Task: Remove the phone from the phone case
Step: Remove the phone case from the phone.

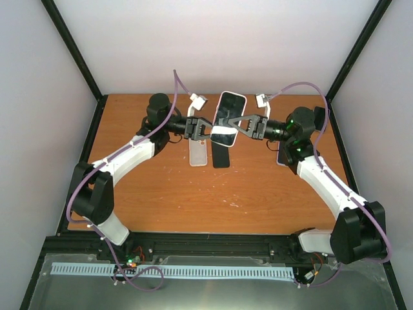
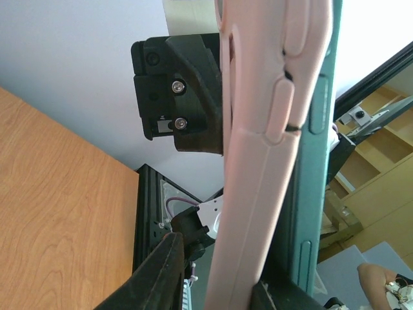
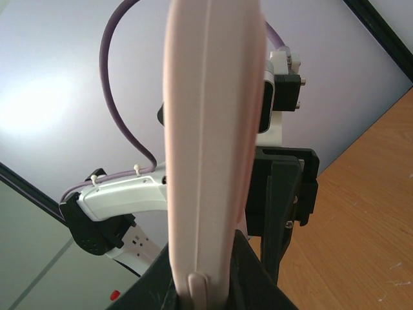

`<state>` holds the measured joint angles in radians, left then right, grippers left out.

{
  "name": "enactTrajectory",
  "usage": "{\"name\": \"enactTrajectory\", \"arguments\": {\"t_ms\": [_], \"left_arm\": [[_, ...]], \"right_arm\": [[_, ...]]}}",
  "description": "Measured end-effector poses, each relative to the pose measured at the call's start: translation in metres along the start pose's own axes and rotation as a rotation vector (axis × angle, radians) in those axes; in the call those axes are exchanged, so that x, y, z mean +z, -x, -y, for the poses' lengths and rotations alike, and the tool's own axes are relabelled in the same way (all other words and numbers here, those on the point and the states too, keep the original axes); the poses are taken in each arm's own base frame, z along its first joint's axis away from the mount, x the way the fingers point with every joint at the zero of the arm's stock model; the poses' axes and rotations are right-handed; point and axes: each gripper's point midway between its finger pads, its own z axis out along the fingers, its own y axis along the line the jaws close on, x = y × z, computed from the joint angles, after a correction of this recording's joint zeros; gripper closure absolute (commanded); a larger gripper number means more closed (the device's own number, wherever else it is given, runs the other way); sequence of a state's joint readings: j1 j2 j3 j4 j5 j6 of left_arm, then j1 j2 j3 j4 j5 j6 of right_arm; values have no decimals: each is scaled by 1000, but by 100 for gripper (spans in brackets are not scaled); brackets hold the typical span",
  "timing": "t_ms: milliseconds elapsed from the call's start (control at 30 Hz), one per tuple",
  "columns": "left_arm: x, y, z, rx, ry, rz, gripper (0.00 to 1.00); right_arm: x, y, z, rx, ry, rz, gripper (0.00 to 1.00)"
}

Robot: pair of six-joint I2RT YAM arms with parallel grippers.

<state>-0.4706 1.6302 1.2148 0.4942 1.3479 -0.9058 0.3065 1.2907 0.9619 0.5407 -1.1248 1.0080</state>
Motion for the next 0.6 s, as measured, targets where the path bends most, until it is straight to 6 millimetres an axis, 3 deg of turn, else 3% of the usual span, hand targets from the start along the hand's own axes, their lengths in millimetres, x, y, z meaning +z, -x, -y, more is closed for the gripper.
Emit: {"name": "enactTrajectory", "arguments": {"t_ms": [300, 600], "left_arm": [[-2, -5, -6, -25, 8, -6, 65], [-2, -13, -11, -41, 7, -29, 66]], "right_arm": [[1, -8, 5, -1, -6, -34, 97], [2, -22, 9, -15, -18, -111, 97]]}}
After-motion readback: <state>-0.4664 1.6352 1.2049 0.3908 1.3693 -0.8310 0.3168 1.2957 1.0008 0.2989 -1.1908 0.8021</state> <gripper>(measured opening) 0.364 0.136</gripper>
